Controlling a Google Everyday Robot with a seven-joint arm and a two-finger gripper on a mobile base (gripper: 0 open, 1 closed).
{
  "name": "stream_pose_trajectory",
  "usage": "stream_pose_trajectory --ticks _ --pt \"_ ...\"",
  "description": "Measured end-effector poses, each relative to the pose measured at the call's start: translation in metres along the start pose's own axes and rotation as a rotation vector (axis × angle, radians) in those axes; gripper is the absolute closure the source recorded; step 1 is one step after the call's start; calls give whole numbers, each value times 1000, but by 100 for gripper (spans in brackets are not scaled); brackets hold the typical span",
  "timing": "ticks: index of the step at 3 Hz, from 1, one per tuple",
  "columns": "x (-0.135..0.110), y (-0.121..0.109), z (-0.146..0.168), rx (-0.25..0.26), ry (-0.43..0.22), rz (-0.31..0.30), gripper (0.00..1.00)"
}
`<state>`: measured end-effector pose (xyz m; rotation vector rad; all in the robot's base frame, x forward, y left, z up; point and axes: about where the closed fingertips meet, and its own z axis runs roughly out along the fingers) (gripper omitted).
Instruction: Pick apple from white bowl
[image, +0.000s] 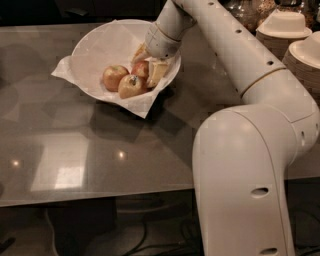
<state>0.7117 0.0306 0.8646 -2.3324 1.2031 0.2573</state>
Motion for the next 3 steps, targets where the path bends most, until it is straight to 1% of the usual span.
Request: stream_pose_trajectory --ticks 1,2,3 --pt "-1 0 -9 3 20 -9 100" --pt "-6 -2 -25 14 47 -29 100" --pt "-14 -6 -46 23 89 -61 100"
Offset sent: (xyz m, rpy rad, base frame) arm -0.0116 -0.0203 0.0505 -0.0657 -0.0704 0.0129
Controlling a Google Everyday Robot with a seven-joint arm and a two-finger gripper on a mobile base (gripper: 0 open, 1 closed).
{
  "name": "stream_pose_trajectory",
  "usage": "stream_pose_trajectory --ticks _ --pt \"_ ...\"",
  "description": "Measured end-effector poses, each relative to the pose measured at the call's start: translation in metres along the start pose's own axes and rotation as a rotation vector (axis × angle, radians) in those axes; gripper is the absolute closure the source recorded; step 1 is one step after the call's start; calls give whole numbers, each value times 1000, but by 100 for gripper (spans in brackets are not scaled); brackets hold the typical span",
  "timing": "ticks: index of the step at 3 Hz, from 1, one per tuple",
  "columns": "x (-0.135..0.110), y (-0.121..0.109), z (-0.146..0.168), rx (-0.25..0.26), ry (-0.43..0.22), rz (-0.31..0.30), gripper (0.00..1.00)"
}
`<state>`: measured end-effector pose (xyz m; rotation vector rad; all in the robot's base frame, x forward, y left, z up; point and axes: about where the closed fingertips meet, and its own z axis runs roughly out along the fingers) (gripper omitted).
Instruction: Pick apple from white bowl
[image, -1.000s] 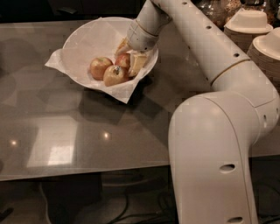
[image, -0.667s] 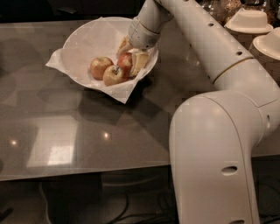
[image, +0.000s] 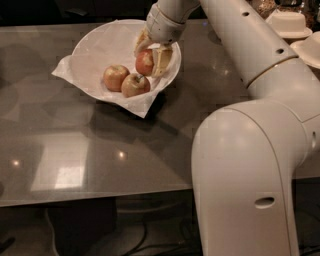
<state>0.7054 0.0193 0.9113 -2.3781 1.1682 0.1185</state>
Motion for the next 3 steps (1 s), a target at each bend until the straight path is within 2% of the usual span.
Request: stream_pose_trajectory --ticks 2,3 --pt "-20 5 -57 2 68 -63 100" --pt "-39 9 -92 23 91 -91 100"
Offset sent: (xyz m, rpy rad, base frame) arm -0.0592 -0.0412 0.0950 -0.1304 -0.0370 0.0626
